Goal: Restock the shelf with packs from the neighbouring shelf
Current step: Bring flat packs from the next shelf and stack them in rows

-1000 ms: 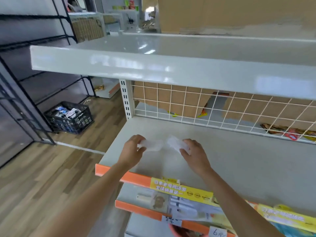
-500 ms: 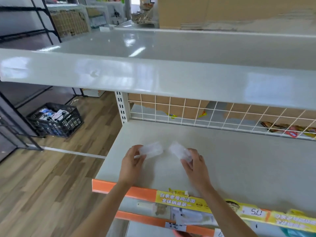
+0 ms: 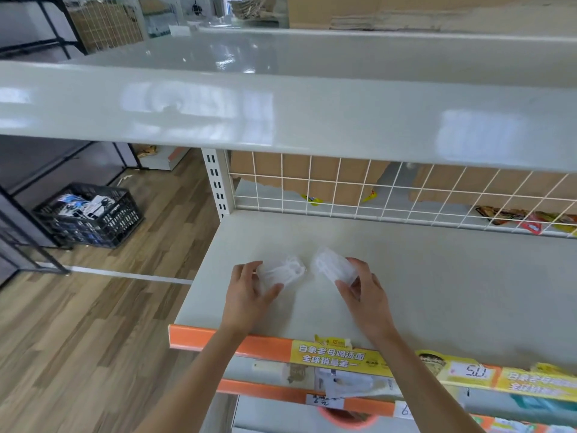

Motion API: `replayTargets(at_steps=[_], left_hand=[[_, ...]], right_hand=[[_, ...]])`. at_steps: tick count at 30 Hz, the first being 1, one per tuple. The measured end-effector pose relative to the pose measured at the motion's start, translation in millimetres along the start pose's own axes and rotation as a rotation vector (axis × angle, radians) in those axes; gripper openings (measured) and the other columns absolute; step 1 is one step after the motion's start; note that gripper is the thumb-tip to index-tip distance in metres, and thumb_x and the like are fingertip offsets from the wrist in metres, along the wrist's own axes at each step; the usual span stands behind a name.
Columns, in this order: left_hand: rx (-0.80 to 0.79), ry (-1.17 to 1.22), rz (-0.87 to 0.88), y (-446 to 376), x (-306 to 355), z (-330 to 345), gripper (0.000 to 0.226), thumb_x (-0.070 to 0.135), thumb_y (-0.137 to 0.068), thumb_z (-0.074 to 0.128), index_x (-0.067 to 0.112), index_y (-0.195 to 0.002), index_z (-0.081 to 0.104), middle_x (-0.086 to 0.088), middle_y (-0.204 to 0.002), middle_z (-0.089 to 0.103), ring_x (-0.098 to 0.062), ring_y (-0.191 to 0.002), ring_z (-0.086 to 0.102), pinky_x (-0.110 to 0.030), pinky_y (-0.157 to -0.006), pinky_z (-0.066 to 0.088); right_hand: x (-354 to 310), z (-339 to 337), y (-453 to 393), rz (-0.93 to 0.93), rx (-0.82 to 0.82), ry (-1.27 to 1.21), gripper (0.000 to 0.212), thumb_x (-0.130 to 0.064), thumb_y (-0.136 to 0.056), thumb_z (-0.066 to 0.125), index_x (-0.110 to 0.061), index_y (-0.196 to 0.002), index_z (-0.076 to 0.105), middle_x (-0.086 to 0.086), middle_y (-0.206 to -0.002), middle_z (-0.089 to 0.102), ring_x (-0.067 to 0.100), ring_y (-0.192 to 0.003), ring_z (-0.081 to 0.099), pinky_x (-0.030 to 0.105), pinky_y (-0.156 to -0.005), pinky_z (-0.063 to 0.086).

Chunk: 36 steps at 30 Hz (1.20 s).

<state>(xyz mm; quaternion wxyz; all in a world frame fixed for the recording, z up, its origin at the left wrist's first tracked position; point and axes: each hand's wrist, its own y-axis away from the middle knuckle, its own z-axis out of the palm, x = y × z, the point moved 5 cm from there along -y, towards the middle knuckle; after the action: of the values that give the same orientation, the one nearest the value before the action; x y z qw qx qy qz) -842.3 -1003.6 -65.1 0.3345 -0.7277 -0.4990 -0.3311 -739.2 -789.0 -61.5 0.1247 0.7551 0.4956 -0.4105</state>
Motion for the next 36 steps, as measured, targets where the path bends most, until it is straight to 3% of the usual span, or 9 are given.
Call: replayTargets(at_steps=[3, 9, 11, 14, 17, 23, 30, 33, 36], left_hand=[[-0.031, -0.025, 0.007, 0, -1, 1, 0.060, 0.031, -0.075, 0.075, 0.012, -0.126, 0.050, 0.003, -0.111, 0.043, -0.014, -0.089, 0.054, -0.023, -0.081, 0.045], [-0.053, -0.052, 0.053, 1, 2, 3, 0.068, 0.031, -0.072, 0.077, 0.013, -0.130, 0.045, 0.004, -0.110, 0.042, -0.019, -0.099, 0.050, -0.032, -0.086, 0.046], [-0.067, -0.067, 0.073, 1, 2, 4, 0.069, 0.029, -0.072, 0.077, 0.014, -0.130, 0.044, 0.002, -0.113, 0.041, -0.018, -0.102, 0.048, -0.028, -0.087, 0.043], [-0.076, -0.071, 0.098, 1, 2, 6, 0.064, 0.024, -0.073, 0.076, 0.014, -0.129, 0.046, -0.001, -0.115, 0.041, -0.017, -0.104, 0.046, -0.022, -0.088, 0.039], [-0.085, -0.066, 0.131, -1, 1, 5, 0.063, 0.022, -0.072, 0.077, 0.015, -0.128, 0.048, -0.001, -0.109, 0.042, -0.016, -0.101, 0.047, -0.019, -0.085, 0.038], [-0.244, -0.047, 0.149, -10, -7, 2, 0.062, 0.022, -0.073, 0.077, 0.014, -0.128, 0.051, 0.002, -0.107, 0.046, -0.015, -0.096, 0.048, -0.009, -0.079, 0.037], [-0.334, 0.004, 0.127, -12, -8, -3, 0.055, 0.026, -0.073, 0.075, 0.014, -0.122, 0.055, 0.002, -0.102, 0.049, -0.010, -0.088, 0.051, -0.004, -0.074, 0.037], [-0.306, 0.077, -0.006, -14, -5, -10, 0.033, 0.045, -0.087, 0.057, 0.014, -0.096, 0.066, 0.004, -0.088, 0.055, -0.007, -0.079, 0.054, -0.014, -0.073, 0.038], [-0.250, 0.079, -0.028, -19, -3, -13, 0.065, 0.060, -0.088, 0.038, 0.000, -0.074, 0.058, -0.005, -0.076, 0.057, -0.013, -0.070, 0.052, -0.024, -0.066, 0.037]], right_hand=[[-1, 1, -3, -0.043, 0.003, 0.085, 0.039, -0.019, -0.086, 0.061, -0.019, -0.123, 0.047, 0.000, -0.095, 0.054, 0.016, -0.092, 0.045, 0.027, -0.074, 0.041], [-7, 1, -9, -0.019, -0.040, 0.254, 0.060, -0.027, -0.081, 0.066, -0.013, -0.133, 0.040, 0.008, -0.119, 0.048, 0.026, -0.113, 0.040, 0.037, -0.091, 0.037], [-20, -3, -10, -0.134, 0.078, 0.377, 0.060, -0.033, -0.076, 0.066, -0.012, -0.128, 0.044, 0.010, -0.118, 0.049, 0.027, -0.107, 0.041, 0.043, -0.085, 0.041], [-53, -4, -5, -0.383, 0.175, 0.359, 0.042, -0.029, -0.078, 0.049, -0.017, -0.118, 0.047, 0.006, -0.115, 0.047, 0.023, -0.102, 0.044, 0.035, -0.081, 0.044], [-79, 15, 2, -0.467, -0.019, 0.185, 0.034, -0.010, -0.080, 0.051, -0.016, -0.113, 0.053, 0.001, -0.110, 0.050, 0.016, -0.096, 0.051, 0.021, -0.079, 0.043], [-61, 50, -3, -0.377, -0.356, 0.289, 0.054, -0.010, -0.084, 0.055, -0.020, -0.136, 0.041, -0.005, -0.141, 0.034, 0.013, -0.130, 0.027, 0.025, -0.105, 0.030], [-56, 51, -9, -0.340, -0.425, 0.184, 0.047, -0.012, -0.085, 0.059, -0.021, -0.129, 0.048, -0.006, -0.137, 0.038, 0.012, -0.119, 0.038, 0.020, -0.093, 0.036], [-59, 40, -17, -0.233, -0.406, 0.092, 0.036, -0.023, -0.089, 0.059, -0.018, -0.123, 0.050, -0.001, -0.108, 0.054, 0.013, -0.097, 0.051, 0.024, -0.085, 0.041], [-60, 38, -19, -0.157, -0.402, 0.021, 0.030, -0.025, -0.093, 0.052, -0.016, -0.122, 0.047, 0.002, -0.093, 0.054, 0.011, -0.079, 0.053, 0.019, -0.071, 0.040]])
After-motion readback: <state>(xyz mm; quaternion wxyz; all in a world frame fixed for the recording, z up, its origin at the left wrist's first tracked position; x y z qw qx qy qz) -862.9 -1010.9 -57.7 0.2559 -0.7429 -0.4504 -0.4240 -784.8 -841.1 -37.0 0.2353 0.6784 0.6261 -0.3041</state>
